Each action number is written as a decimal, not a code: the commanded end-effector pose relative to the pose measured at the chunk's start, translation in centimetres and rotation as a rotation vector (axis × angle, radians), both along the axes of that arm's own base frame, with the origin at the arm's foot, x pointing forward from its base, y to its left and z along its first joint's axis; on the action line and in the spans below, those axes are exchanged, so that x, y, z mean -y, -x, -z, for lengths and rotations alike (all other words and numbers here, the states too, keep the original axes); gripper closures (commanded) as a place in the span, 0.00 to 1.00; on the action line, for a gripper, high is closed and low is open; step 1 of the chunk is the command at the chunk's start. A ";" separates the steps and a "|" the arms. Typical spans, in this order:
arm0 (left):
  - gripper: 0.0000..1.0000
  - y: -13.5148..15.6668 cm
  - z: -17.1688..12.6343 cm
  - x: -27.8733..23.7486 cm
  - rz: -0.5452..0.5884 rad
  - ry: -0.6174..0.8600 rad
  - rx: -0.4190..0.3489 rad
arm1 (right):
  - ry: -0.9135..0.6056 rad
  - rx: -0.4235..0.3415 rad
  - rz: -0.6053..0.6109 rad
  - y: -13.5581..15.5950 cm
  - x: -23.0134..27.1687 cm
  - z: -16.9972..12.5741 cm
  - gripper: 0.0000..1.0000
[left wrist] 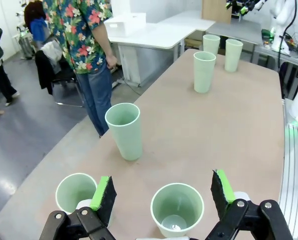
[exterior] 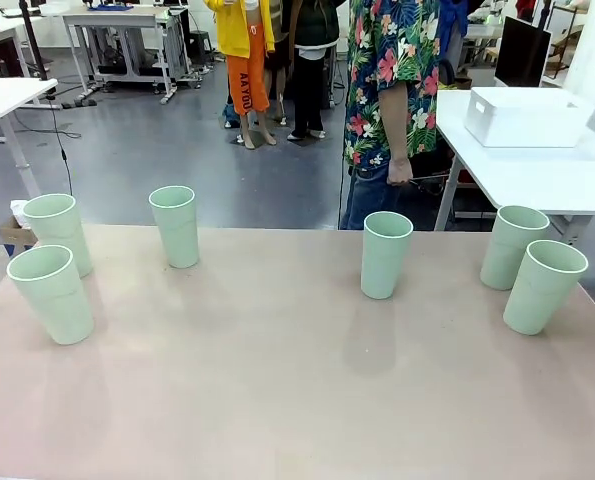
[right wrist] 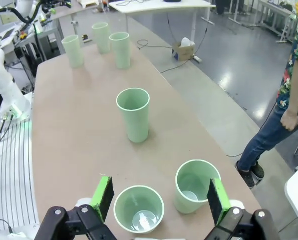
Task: Stack the cups and store them in the basket.
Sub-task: Pick up two Reusable plastic cups , one in each hand.
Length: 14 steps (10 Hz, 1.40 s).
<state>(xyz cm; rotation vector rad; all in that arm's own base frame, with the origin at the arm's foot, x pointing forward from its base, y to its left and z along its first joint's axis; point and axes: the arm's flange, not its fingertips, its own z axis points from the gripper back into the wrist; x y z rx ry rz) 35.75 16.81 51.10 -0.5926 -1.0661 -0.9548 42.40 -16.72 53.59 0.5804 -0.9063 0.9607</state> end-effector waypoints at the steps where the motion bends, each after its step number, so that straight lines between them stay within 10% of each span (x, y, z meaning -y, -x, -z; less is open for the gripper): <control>1: 0.00 0.1 -0.1 0.2 0.014 -0.008 0.002 | 0.003 0.007 0.007 0.4 0.0 0.1 0.00; 14: 0.00 0.1 -0.1 0.2 0.014 -0.008 0.002 | 0.003 0.007 0.007 0.4 0.0 0.1 0.00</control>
